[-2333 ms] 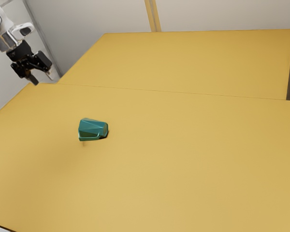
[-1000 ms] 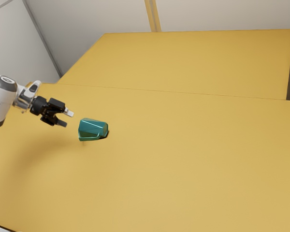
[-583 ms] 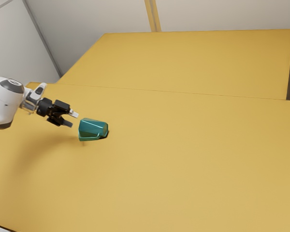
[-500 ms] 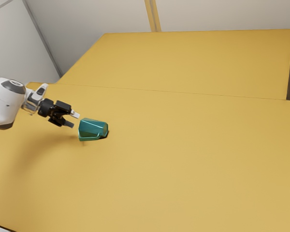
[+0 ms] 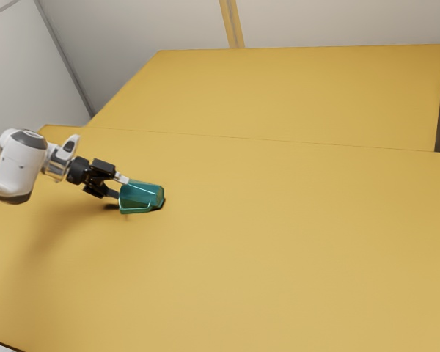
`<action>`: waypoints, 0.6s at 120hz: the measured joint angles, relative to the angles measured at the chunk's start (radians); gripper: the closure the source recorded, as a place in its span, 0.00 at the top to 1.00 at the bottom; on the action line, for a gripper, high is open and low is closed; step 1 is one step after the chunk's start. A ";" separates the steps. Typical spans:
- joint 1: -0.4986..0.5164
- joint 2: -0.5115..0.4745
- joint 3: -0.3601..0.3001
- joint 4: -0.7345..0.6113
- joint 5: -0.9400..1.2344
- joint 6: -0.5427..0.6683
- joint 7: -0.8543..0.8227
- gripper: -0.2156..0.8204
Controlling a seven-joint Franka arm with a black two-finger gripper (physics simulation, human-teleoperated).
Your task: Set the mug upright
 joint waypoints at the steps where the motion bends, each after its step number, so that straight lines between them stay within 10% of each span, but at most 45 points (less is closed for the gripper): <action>1: -0.001 0.001 0.000 0.000 -0.002 0.000 0.001 0.77; 72: -0.052 0.011 -0.004 -0.008 -0.036 0.000 0.043 0.66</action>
